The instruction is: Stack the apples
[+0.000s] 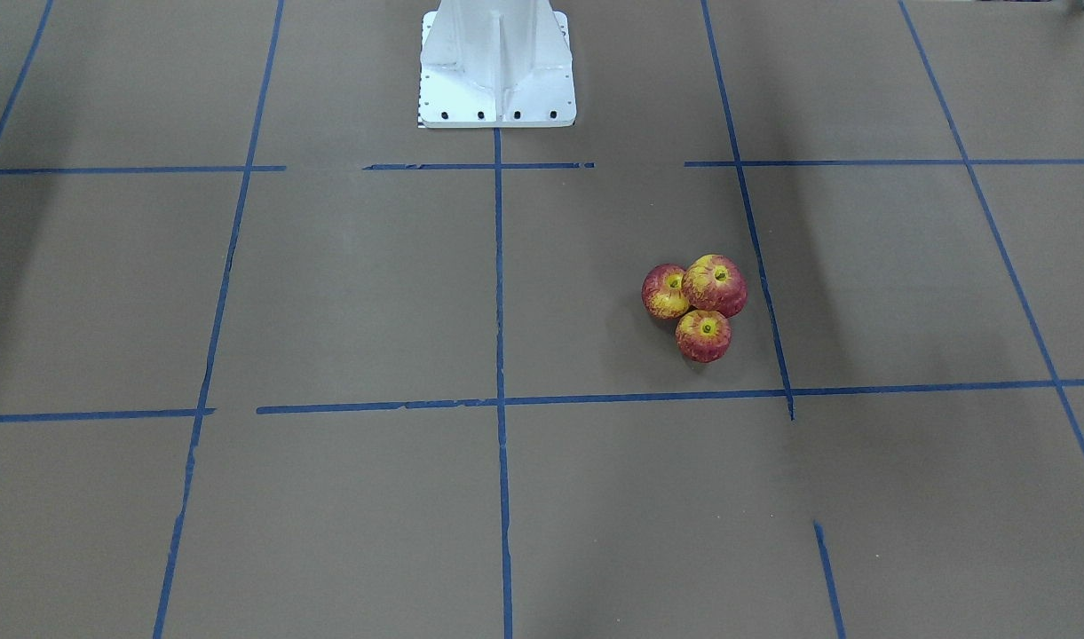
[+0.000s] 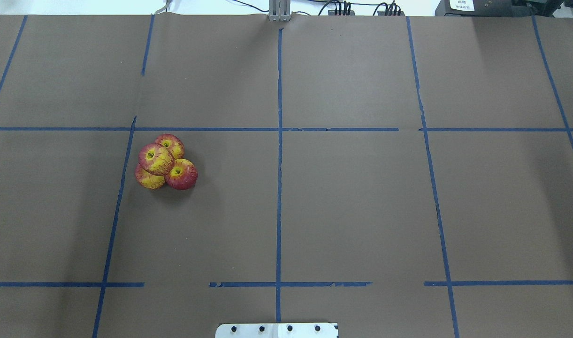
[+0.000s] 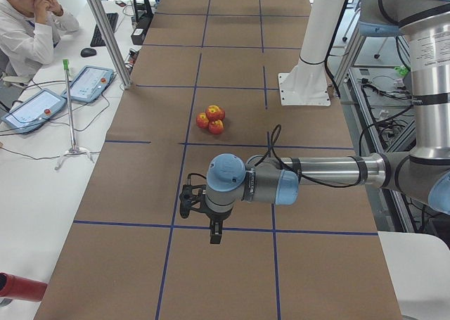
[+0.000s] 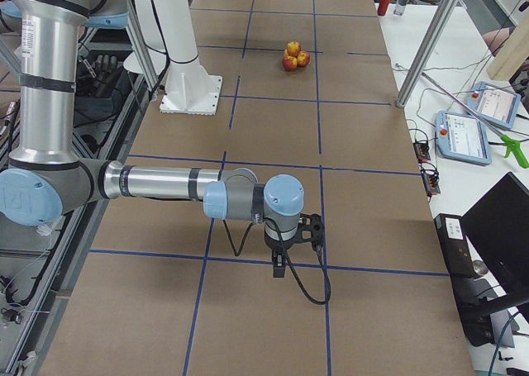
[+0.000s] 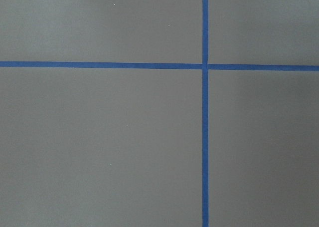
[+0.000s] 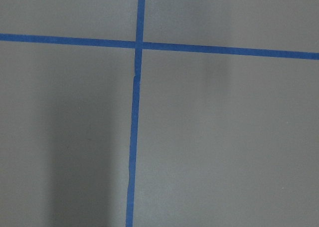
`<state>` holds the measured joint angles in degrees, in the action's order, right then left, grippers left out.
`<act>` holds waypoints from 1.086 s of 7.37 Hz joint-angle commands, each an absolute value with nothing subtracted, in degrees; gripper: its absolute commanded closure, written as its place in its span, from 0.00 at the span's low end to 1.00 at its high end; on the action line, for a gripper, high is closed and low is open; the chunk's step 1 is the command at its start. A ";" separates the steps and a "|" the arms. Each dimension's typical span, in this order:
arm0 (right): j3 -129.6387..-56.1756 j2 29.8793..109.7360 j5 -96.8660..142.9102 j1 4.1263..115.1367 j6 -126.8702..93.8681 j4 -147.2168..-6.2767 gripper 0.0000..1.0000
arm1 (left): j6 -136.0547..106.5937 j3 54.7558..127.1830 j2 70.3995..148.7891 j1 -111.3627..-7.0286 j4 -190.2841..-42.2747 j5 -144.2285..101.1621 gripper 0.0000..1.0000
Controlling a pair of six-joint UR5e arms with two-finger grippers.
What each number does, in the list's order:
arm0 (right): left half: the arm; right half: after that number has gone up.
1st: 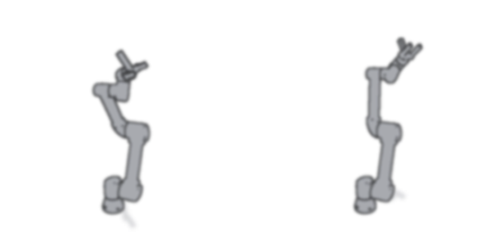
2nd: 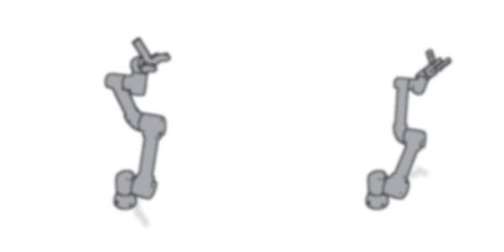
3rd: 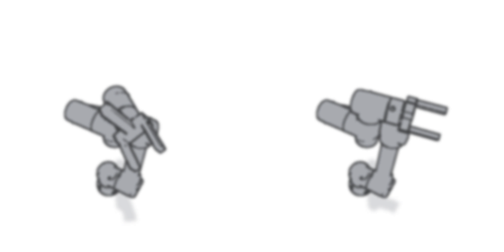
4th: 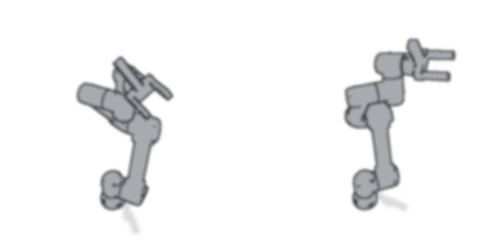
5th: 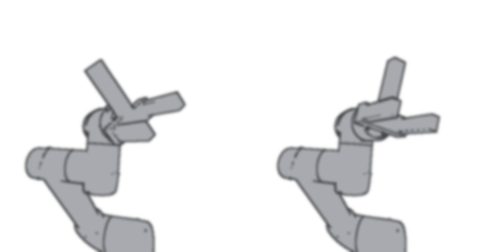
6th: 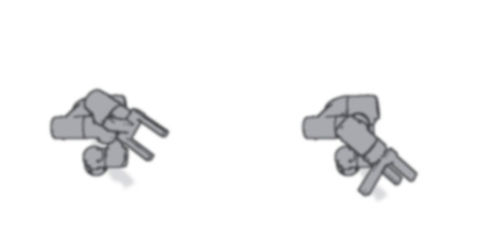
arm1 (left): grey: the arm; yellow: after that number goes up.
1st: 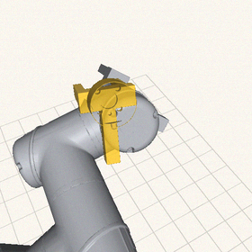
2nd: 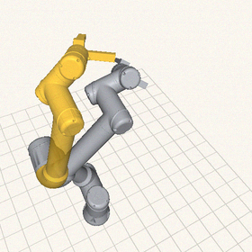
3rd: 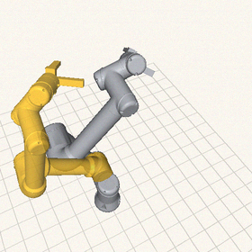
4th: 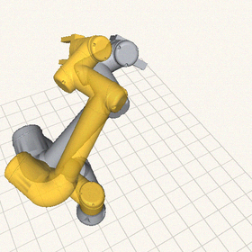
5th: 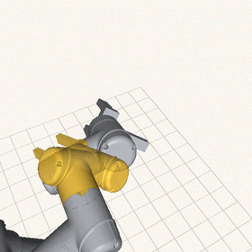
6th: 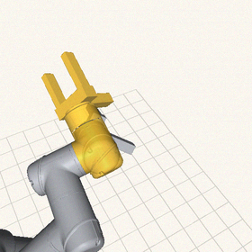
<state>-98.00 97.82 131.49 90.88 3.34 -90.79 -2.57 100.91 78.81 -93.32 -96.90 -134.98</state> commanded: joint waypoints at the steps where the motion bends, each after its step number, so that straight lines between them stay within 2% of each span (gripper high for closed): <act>1: -98.00 97.82 131.48 90.88 3.34 -90.79 0.00 | -2.29 101.07 83.47 -91.42 -89.70 -134.83 0.00; 8: -98.00 97.82 131.48 90.88 3.34 -90.79 0.00 | 7.21 103.80 83.32 -92.72 -80.86 -135.18 0.00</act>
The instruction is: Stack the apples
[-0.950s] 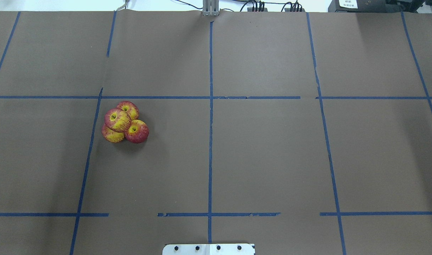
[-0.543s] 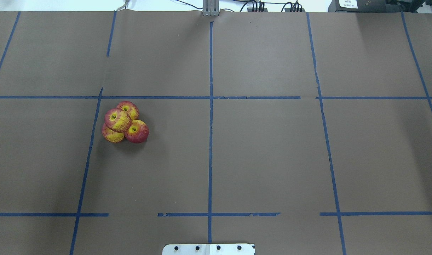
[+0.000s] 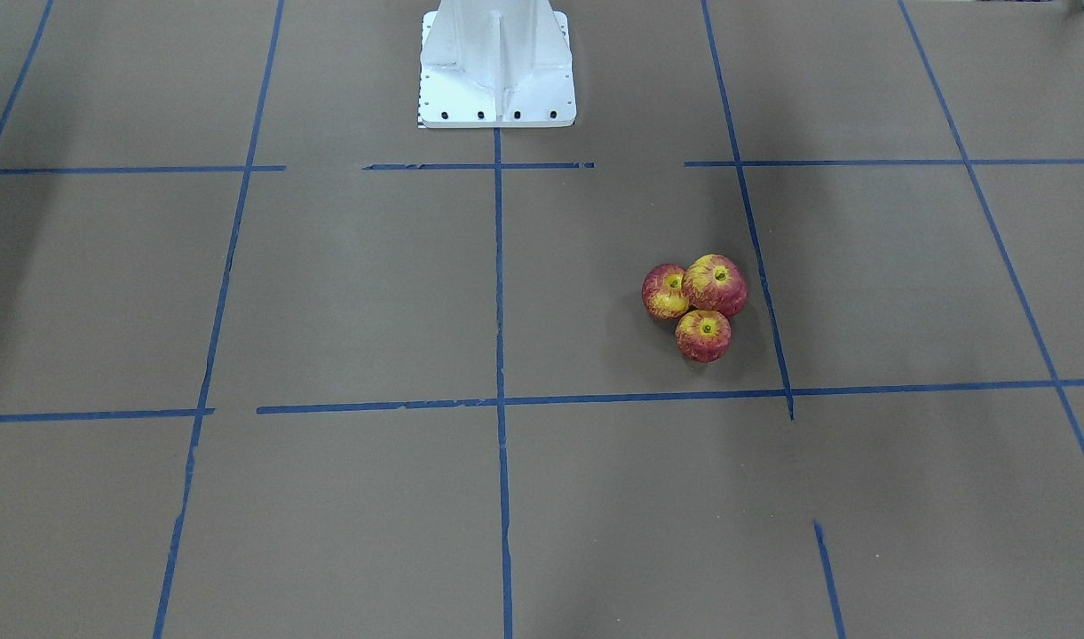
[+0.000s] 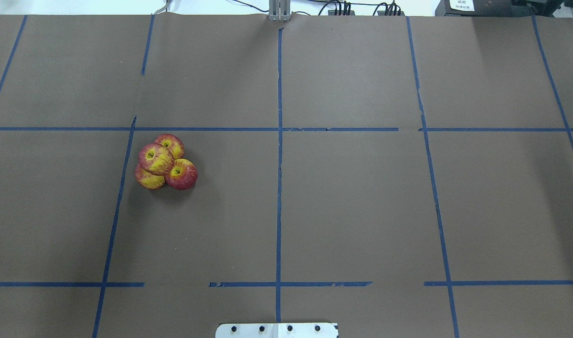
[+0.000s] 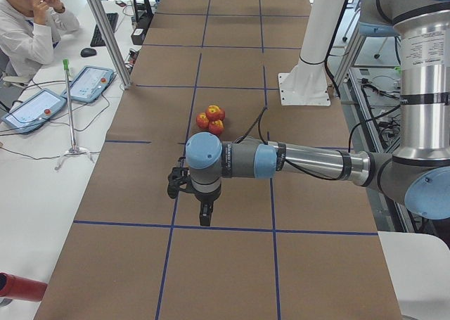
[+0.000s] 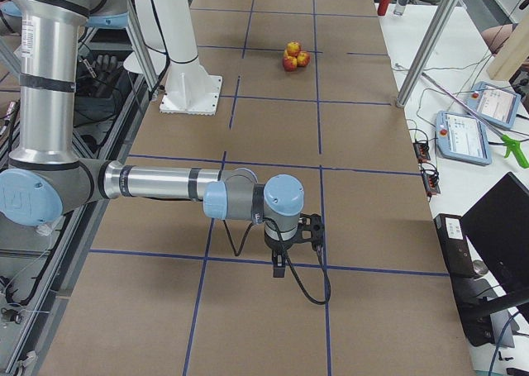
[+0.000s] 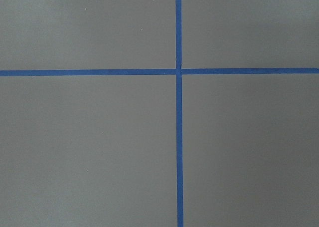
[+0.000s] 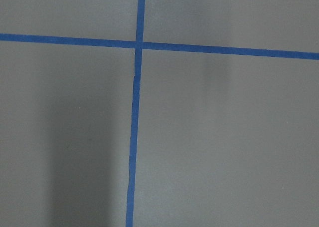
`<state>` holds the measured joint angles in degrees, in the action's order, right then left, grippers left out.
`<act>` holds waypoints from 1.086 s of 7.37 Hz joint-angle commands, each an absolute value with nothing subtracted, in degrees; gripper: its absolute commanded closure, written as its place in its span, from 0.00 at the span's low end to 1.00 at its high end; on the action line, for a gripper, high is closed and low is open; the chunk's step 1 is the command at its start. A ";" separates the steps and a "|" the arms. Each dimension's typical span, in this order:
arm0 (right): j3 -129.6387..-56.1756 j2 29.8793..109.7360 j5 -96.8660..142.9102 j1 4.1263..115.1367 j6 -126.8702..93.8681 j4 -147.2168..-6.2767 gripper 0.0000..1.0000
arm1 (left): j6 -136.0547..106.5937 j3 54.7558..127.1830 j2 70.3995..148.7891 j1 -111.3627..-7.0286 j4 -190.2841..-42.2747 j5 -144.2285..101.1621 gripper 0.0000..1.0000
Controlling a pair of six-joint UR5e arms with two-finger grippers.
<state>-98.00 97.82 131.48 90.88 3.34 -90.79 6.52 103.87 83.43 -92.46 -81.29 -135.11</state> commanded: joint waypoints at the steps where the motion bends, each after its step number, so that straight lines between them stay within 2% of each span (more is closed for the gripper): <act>1: -98.00 97.82 131.48 90.88 3.34 -90.79 0.00 | 7.38 103.54 83.23 -92.72 -80.95 -135.18 0.00; 8: -98.00 97.82 131.48 90.88 3.34 -90.79 0.00 | 7.56 108.53 83.93 -93.25 -83.24 -137.01 0.00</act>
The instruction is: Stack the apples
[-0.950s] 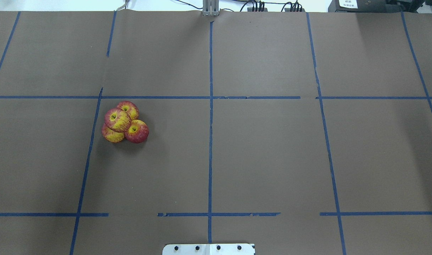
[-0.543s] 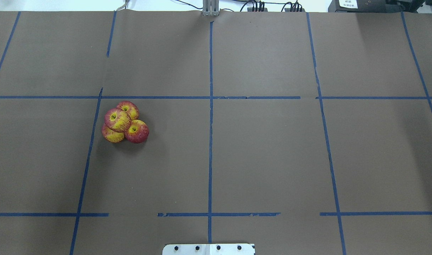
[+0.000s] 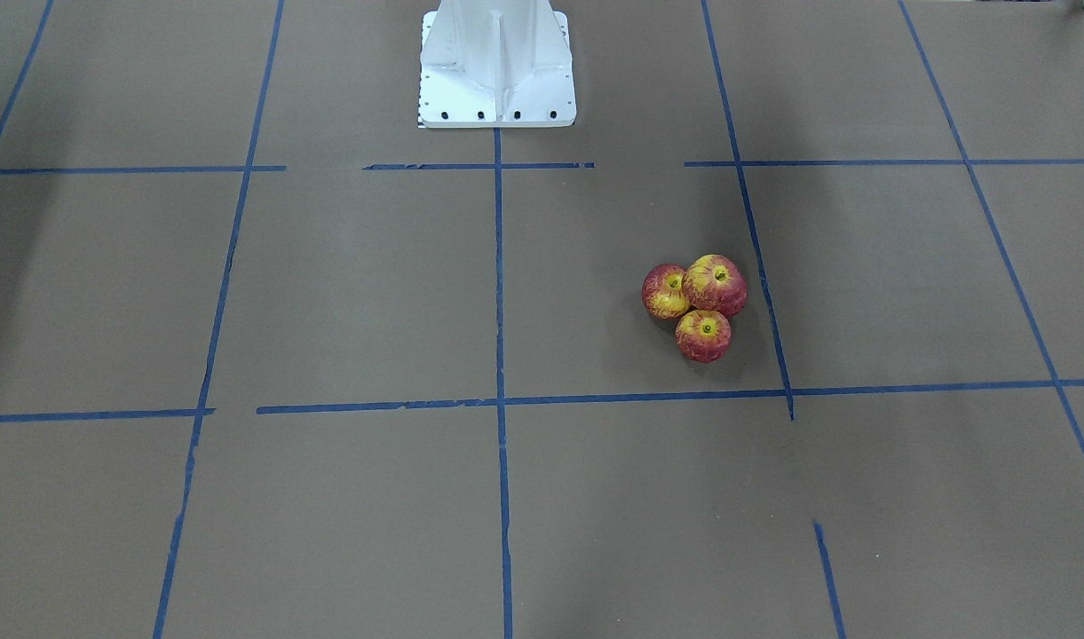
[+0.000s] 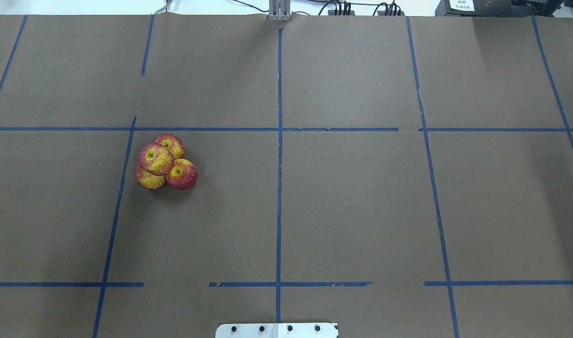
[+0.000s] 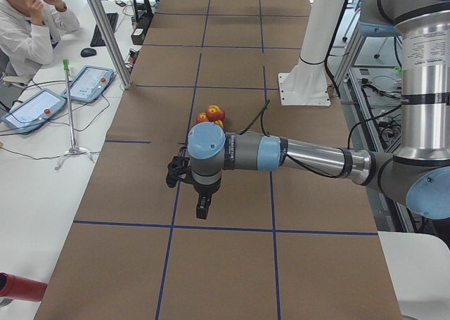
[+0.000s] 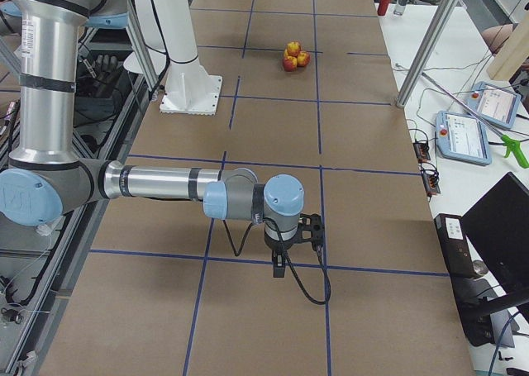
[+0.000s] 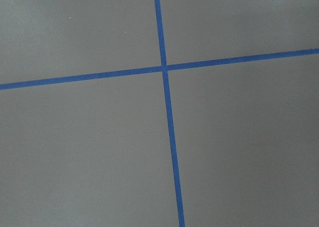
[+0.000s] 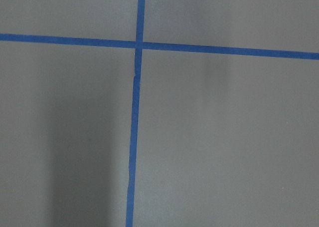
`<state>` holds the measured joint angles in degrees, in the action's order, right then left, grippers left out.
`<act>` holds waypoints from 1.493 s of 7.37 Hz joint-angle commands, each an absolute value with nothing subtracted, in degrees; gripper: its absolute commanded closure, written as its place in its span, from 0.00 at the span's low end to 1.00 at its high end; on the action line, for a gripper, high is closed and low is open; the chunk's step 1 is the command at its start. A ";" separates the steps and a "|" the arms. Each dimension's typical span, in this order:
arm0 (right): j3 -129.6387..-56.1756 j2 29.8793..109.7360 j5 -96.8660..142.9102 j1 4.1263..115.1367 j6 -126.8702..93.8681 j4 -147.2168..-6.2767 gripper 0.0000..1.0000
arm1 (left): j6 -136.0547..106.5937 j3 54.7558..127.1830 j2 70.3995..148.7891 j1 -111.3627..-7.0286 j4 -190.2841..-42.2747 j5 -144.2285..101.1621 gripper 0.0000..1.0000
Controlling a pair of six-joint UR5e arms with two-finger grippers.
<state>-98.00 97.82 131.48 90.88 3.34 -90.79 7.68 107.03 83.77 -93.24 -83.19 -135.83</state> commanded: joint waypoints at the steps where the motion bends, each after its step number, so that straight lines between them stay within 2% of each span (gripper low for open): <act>1: -98.00 97.82 131.48 90.88 3.34 -90.79 0.00 | 7.56 109.50 83.85 -93.25 -82.97 -136.93 0.00; 4: -98.00 97.82 131.48 90.88 3.34 -90.79 0.00 | 7.73 104.09 86.20 -92.90 -84.80 -137.54 0.00; 11: -98.00 97.82 131.48 90.88 3.34 -90.79 0.00 | 7.38 101.16 86.40 -92.64 -85.25 -138.34 0.00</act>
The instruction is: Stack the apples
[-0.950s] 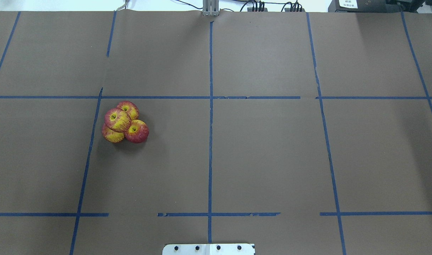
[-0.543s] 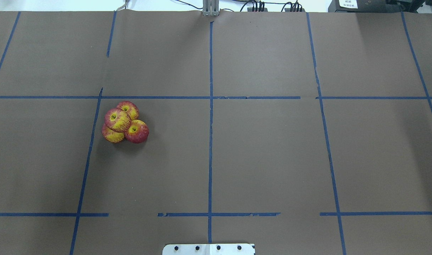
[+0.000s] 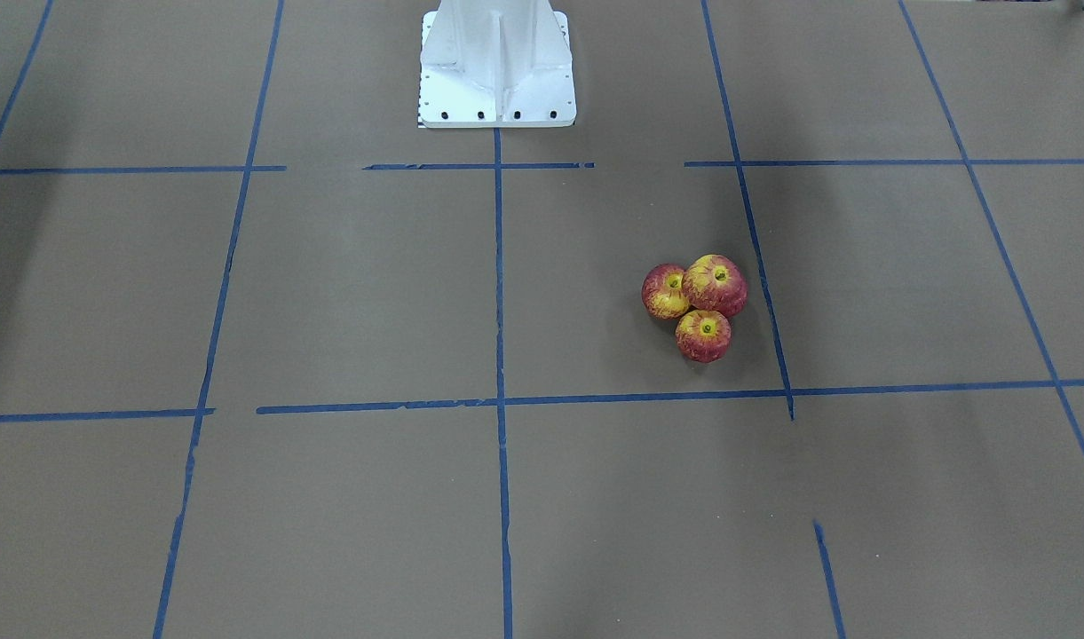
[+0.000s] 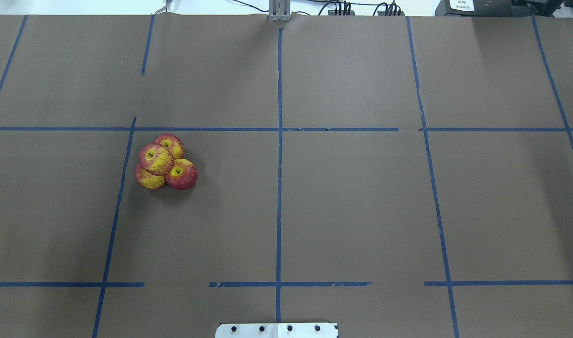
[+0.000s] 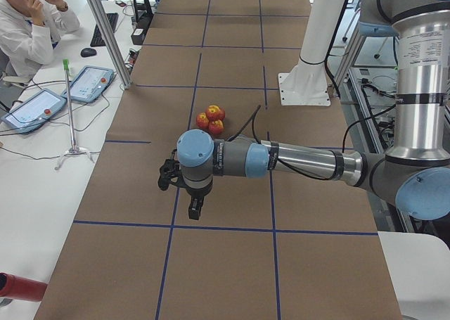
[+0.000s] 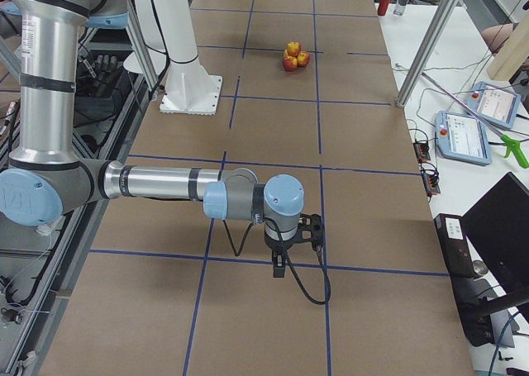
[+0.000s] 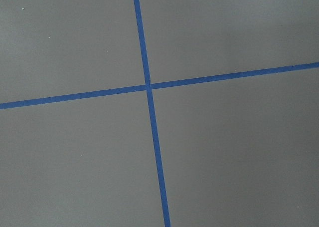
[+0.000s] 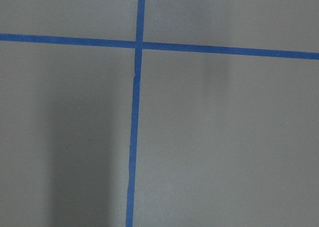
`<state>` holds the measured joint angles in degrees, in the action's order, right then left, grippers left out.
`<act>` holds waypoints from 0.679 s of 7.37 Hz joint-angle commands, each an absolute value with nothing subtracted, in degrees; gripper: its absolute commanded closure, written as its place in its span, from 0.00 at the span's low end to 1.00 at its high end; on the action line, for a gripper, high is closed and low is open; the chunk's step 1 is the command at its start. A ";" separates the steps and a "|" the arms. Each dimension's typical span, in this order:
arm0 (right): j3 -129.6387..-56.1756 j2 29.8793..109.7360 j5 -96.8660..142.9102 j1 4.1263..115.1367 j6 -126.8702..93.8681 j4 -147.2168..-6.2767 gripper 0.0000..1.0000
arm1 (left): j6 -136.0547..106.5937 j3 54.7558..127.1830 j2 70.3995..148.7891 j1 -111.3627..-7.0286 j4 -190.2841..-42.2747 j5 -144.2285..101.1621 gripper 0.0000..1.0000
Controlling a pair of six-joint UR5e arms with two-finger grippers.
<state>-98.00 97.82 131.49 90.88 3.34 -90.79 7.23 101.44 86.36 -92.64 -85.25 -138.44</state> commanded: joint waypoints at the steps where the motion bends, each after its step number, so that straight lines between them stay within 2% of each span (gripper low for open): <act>1: -98.00 97.82 131.48 90.88 3.34 -90.79 0.00 | 7.38 101.42 86.40 -92.72 -85.17 -138.34 0.00; 5: -98.00 97.82 131.48 90.88 3.34 -90.79 0.00 | 7.38 101.34 86.66 -92.64 -85.25 -138.34 0.00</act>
